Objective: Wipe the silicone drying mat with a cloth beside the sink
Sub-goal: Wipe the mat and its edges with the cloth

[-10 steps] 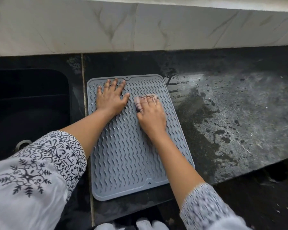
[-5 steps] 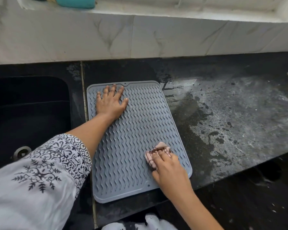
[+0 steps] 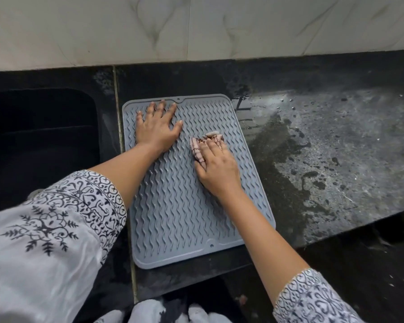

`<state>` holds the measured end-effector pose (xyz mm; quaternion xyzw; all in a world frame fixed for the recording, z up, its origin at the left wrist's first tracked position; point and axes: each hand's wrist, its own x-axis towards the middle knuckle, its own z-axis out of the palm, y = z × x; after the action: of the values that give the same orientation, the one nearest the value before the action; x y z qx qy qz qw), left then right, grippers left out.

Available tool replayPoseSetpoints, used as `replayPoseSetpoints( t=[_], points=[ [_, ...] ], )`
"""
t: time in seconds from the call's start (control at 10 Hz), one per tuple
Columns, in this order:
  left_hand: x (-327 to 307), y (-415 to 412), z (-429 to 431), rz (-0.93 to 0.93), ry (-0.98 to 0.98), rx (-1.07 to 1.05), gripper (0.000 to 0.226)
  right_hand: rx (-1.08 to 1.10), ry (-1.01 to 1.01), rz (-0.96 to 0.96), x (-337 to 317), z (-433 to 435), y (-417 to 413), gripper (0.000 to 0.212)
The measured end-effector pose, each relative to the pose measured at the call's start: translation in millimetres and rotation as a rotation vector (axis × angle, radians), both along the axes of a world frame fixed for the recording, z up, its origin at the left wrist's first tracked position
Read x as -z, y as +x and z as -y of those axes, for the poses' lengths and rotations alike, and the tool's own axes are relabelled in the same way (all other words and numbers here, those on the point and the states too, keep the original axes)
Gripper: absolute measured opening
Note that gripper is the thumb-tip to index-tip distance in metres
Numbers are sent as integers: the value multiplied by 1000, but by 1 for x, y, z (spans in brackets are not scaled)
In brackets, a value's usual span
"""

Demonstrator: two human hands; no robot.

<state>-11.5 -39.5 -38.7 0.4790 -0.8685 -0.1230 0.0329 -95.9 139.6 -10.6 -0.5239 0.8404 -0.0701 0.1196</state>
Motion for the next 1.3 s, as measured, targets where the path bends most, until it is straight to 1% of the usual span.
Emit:
replayPoseSetpoints(
  t=[0.1, 0.2, 0.3, 0.4, 0.5, 0.6, 0.7, 0.8, 0.9, 1.0, 1.1, 1.2, 1.3],
  points=[
    [0, -1, 0, 23, -12, 3, 62, -59, -7, -22, 1, -39, 11, 55],
    [-1, 0, 0, 33, -6, 8, 62, -103, 93, 31, -1, -93, 28, 60],
    [-1, 0, -1, 26, -9, 9, 62, -146, 113, 38, -20, -131, 38, 56],
    [-1, 0, -1, 22, -10, 9, 62, 3, 46, 327, -50, -128, 28, 39],
    [0, 0, -1, 28, -11, 5, 62, 114, -206, 400, -66, -90, 19, 36],
    [0, -1, -1, 32, -17, 1, 62, 104, -151, 132, -38, -40, 20, 47],
    [-1, -1, -1, 40, -12, -4, 62, 34, -1, -1, -1, -20, 22, 60],
    [1, -2, -1, 47, -19, -11, 62, 9, -14, -3, 9, -28, 18, 61],
    [0, -2, -1, 52, -15, -12, 62, -22, -28, -15, 4, -46, 23, 62],
    [0, -2, -1, 47, -7, -1, 62, -42, -15, -24, 6, -90, 40, 62],
    [1, -2, 0, 56, -16, -15, 62, -106, 70, 3, 0, -143, 57, 59],
    [1, -3, 0, 64, -13, -17, 63, -187, 150, 49, -15, -168, 61, 55],
    [-1, -2, -2, 55, -10, -7, 63, 30, 13, 327, -52, -151, 42, 40]
  ],
)
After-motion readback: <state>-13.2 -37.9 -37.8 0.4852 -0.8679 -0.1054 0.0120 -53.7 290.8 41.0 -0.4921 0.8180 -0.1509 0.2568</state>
